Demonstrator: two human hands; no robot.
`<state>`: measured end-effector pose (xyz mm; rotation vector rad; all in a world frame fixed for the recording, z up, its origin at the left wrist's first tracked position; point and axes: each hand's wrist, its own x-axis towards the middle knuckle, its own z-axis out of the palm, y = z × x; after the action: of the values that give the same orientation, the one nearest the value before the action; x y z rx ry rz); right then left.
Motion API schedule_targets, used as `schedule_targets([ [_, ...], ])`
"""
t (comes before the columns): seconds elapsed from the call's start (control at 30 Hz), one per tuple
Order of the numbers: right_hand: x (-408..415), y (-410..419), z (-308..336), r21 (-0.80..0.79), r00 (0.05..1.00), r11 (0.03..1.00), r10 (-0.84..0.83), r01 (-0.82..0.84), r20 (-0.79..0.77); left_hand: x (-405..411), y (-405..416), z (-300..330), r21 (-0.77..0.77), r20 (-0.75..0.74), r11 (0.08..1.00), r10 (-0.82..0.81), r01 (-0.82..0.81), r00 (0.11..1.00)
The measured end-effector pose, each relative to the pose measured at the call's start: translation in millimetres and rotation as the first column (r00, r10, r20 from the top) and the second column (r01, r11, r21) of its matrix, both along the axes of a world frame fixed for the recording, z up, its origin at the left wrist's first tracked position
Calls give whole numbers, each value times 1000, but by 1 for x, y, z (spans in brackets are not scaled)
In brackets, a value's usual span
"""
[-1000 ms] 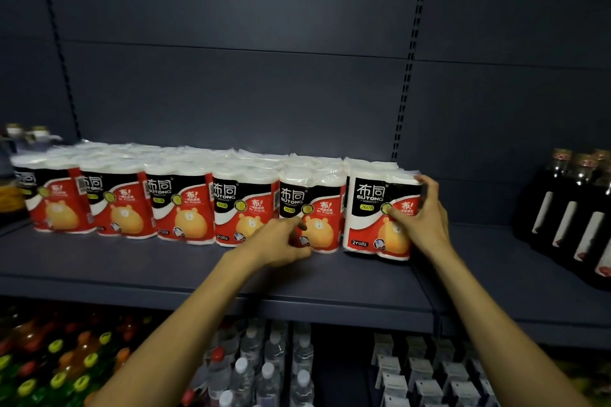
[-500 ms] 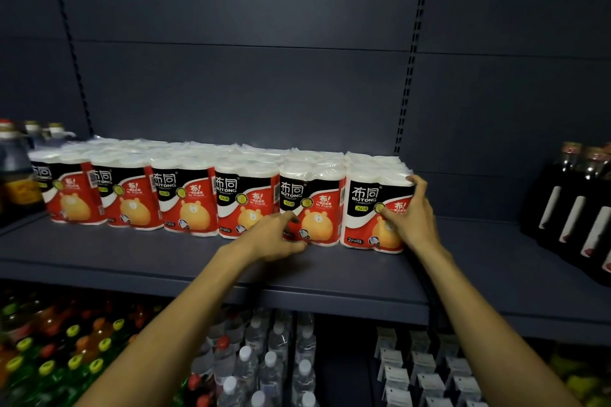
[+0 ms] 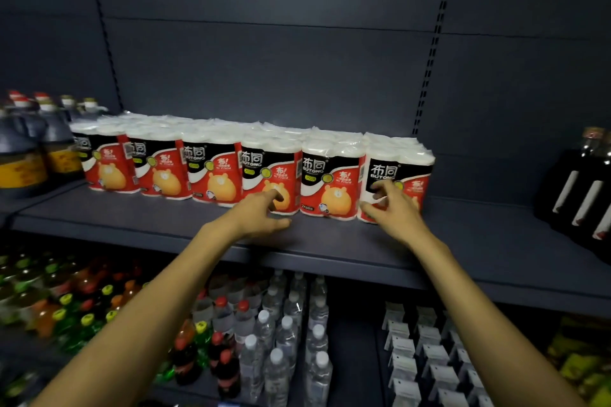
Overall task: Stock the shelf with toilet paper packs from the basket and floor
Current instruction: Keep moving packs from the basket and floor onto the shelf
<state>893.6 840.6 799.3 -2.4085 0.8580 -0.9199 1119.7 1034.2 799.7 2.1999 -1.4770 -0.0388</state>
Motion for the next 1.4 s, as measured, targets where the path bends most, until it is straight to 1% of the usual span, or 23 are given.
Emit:
schedule_targets([
  [0.1,39,41,-8,44,981,985,169,-165,-96,24,44,-6,5,-8,999,50,-50,999],
  [0.23,100,111,-17,26,938,947,319,-319,-132,62,123,-20,7,-28,983,184,-184,983],
  [0.3,131,152,-20,47,907,920,391,-389,-157,81,170,-29,11,-48,969,247,-247,968],
  [0.4,177,214,-30,108,830,858,514,-503,-215,108,243,-49,43,-66,941,338,-335,939],
  [0.5,220,274,-48,116,759,797,601,-593,-252,127,319,-72,68,-91,892,451,-446,888],
  [0.6,261,331,-78,118,687,738,665,-664,-294,139,394,-102,92,-127,848,529,-522,839],
  [0.67,287,368,-104,131,633,694,707,-708,-316,145,443,-126,128,-168,797,604,-591,779],
  [0.77,327,417,-144,179,527,615,766,-768,-368,149,506,-159,169,-240,711,702,-683,671],
  [0.93,399,484,-207,270,372,501,832,-822,-412,166,578,-218,264,-282,543,834,-797,474],
  [1.13,495,541,-282,436,169,351,899,-829,-403,200,638,-282,374,-331,357,913,-856,237],
  [1.27,555,572,-326,504,60,280,911,-817,-408,225,662,-315,429,-360,244,929,-870,83],
  [1.33,582,588,-346,523,-9,234,908,-819,-419,238,673,-330,440,-368,203,929,-875,30],
  [1.4,606,604,-362,540,-41,220,902,-813,-429,250,683,-344,447,-387,175,922,-877,-13],
])
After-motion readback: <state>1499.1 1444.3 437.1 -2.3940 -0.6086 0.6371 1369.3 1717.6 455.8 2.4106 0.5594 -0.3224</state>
